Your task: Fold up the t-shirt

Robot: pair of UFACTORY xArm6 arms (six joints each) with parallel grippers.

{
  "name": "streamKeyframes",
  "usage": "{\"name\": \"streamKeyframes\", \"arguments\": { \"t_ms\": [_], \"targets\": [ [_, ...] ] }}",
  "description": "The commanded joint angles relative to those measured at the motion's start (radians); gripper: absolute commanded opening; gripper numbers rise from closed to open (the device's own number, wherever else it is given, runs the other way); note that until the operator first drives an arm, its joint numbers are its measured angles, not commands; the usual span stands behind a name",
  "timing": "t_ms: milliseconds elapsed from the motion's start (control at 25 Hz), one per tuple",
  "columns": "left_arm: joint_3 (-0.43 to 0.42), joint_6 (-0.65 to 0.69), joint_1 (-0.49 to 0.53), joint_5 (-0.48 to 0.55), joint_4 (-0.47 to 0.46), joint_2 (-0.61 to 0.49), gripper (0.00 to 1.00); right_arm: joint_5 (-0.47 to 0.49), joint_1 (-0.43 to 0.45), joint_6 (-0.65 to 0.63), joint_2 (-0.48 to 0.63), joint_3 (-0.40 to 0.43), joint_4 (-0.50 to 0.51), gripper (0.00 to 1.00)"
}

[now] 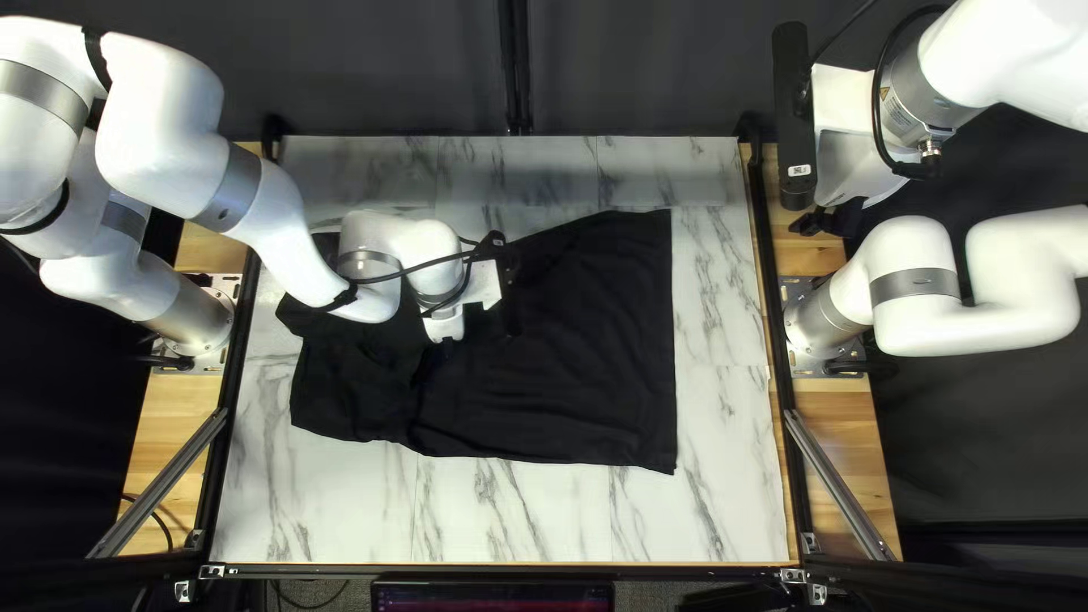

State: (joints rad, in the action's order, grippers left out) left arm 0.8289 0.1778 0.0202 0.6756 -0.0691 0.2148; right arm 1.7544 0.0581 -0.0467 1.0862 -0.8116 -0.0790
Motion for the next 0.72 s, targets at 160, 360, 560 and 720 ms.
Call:
{"name": "streamKeyframes", "arguments": {
  "t_ms": [160,360,560,720],
  "targets": [
    [0.015,0.063,0.056,0.072,0.031,-0.051,0.00,0.000,0.000,0.000,0.000,0.000,0.000,1.00],
    [0.079,0.095,0.106,0.141,0.047,-0.047,0.07,0.000,0.000,0.000,0.000,0.000,0.000,1.00],
    [0.152,0.107,0.136,0.201,0.040,-0.016,0.81,0.000,0.000,0.000,0.000,0.000,0.000,1.00],
    [0.195,0.119,0.157,0.244,0.034,-0.007,1.00,0.000,0.000,0.000,0.000,0.000,0.000,1.00]
  ]
}}
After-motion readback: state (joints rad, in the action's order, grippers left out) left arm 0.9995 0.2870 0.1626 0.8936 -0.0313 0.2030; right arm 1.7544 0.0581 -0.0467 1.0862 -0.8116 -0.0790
